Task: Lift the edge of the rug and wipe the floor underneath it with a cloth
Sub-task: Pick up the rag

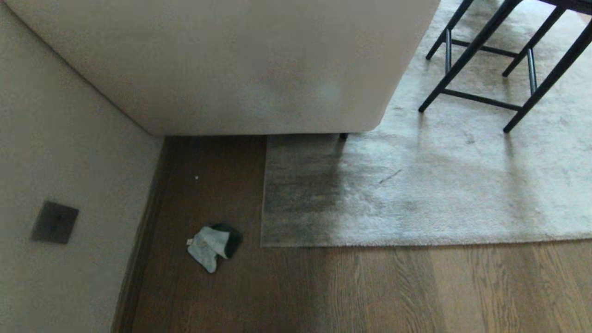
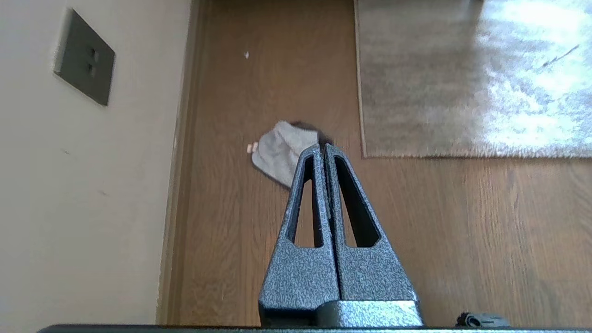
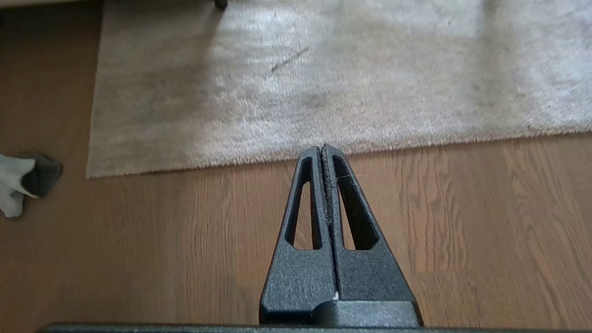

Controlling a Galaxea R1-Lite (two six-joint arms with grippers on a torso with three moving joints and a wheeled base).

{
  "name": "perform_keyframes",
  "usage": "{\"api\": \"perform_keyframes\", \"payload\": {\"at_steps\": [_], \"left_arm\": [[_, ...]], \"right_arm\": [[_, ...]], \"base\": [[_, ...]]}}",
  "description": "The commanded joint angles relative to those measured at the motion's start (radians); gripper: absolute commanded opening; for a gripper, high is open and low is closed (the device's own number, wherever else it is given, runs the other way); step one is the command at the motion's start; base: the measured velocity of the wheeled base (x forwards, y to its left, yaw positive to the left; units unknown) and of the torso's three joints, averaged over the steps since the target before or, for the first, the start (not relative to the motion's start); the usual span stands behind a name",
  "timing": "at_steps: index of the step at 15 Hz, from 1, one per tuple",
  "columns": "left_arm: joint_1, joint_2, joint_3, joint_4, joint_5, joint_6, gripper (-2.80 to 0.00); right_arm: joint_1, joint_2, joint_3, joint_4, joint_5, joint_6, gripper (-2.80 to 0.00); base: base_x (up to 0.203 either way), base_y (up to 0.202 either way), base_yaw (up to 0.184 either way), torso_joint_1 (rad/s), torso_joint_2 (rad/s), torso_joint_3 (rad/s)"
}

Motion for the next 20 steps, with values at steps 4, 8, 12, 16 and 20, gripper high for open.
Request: {"api": "perform_keyframes", "payload": {"at_steps": [4,8,12,16,20], "left_arm": [[0.000,0.000,0.000,0.000,0.000,-0.001,-2.80],[0.000,0.000,0.000,0.000,0.002,-0.005,-2.80],[0.000,0.000,0.000,0.000,0.002,-0.005,-2.80],[0.000,0.000,0.000,0.000,0.003,-0.007,-2.80],[0.000,0.000,0.000,-0.001,0.003,-0.007,-2.80]], "right_arm": [[0.001,0.000,0.000,0.000,-0.001,0.001,-2.80],[0.001,0.000,0.000,0.000,-0.001,0.000,-2.80],[-0.001,0.000,0.000,0.000,-0.001,0.001,-2.80],[-0.001,0.000,0.000,0.000,-0.001,0.001,-2.80],[0.001,0.000,0.000,0.000,-0.001,0.001,-2.80]], "base": [[0.000,0.000,0.000,0.004,0.00,-0.197],[0.000,0.000,0.000,0.003,0.00,-0.197],[0.000,0.000,0.000,0.002,0.00,-0.200],[0.000,0.000,0.000,0.002,0.00,-0.199],[0.000,0.000,0.000,0.003,0.00,-0.193]]}}
